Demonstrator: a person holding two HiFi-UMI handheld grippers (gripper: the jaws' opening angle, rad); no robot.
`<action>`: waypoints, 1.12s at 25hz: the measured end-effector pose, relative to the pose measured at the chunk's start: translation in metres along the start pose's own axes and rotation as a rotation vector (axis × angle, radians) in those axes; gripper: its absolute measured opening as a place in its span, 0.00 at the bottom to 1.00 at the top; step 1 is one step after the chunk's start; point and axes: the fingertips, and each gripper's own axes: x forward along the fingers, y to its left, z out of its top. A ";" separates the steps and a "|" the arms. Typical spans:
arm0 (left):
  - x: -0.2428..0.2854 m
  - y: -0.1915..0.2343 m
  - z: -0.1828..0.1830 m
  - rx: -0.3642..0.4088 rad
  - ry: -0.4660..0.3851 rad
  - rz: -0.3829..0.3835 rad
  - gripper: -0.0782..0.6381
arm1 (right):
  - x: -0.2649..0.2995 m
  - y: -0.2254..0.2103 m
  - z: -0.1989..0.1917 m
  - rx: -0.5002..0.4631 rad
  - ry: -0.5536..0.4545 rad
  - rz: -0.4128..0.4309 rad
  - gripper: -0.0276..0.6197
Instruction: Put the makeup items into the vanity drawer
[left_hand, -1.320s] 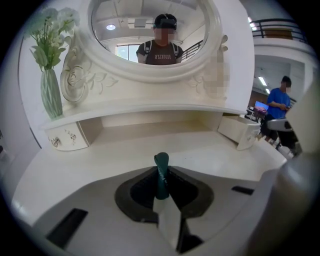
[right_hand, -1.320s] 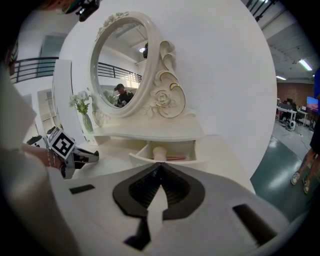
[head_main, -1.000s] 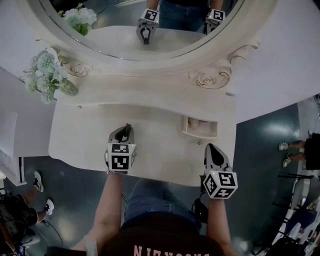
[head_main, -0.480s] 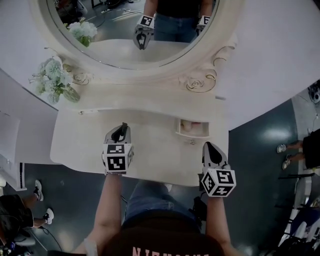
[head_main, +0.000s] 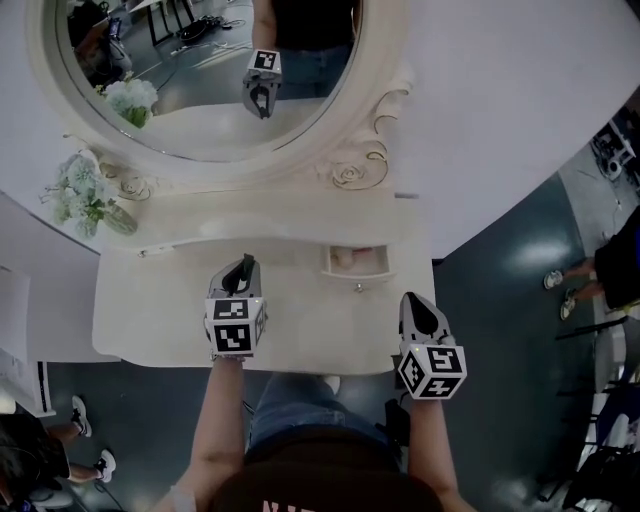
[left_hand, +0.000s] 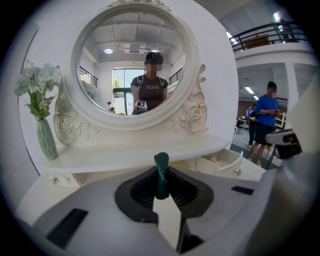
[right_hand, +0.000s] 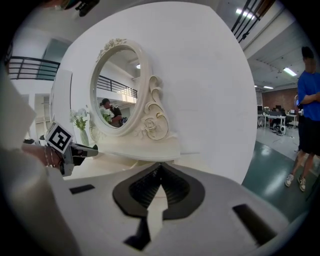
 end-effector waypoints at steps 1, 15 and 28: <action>0.003 -0.007 0.003 0.008 -0.004 -0.012 0.17 | -0.003 -0.005 0.000 0.004 -0.002 -0.010 0.04; 0.047 -0.115 0.032 0.139 -0.022 -0.201 0.17 | -0.053 -0.076 -0.016 0.079 -0.025 -0.186 0.04; 0.074 -0.220 0.033 0.292 -0.022 -0.355 0.17 | -0.108 -0.124 -0.043 0.142 -0.008 -0.320 0.04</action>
